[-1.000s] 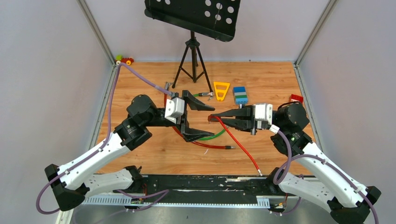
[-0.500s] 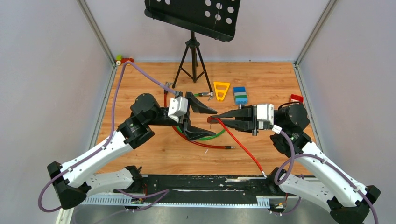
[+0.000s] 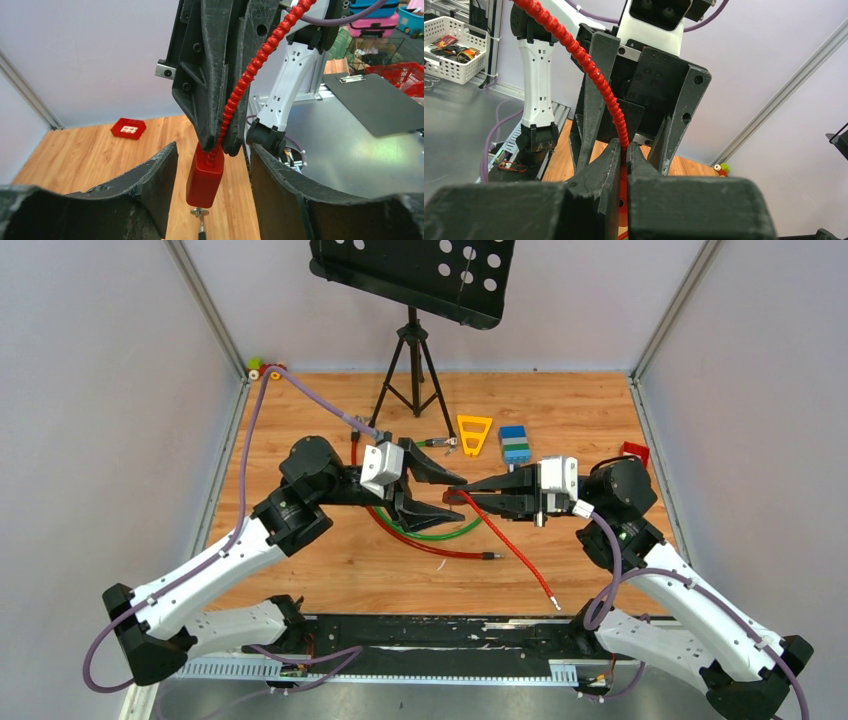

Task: Lock with the key
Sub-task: Lock the lock.

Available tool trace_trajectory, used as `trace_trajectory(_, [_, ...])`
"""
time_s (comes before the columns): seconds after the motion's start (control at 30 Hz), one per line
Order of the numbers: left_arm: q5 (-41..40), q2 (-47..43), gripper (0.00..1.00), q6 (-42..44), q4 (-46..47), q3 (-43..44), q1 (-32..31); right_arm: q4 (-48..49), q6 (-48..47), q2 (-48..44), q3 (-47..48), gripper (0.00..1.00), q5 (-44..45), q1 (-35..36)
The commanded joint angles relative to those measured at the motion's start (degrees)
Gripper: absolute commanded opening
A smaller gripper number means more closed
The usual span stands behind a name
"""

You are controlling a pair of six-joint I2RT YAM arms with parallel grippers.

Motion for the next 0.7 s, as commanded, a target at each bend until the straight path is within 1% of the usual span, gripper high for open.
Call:
trace_trajectory(0.0, [0.8,0.5,0.61,-0.7,1.5,1.9,0.0,2.5,1.6,-0.3,-0.4,0.0,1.3,0.3])
trace_trajectory(0.17, [0.8,0.9,0.59,-0.7,1.4,1.7,0.0,3.2,2.1,-0.1,-0.6,0.0,1.2,0.3])
trace_trajectory(0.33, [0.8,1.0,0.53,-0.6,1.3,1.7,0.0,3.6,2.5,-0.2,-0.9,0.0,1.2,0.3])
trace_trajectory(0.37, [0.9,1.0,0.53,-0.6,1.3,1.7,0.0,3.7,2.6,-0.4,-0.9,0.0,1.4,0.2])
trace_trajectory(0.5, [0.9,0.9,0.59,-0.5,1.2,1.4,0.0,4.7,3.3,-0.5,-1.1,0.0,1.8,0.2])
trace_trajectory(0.67, [0.7,0.7,0.59,-0.4,1.1,0.9,0.0,5.8,4.2,-1.0,-1.1,0.0,1.8,0.3])
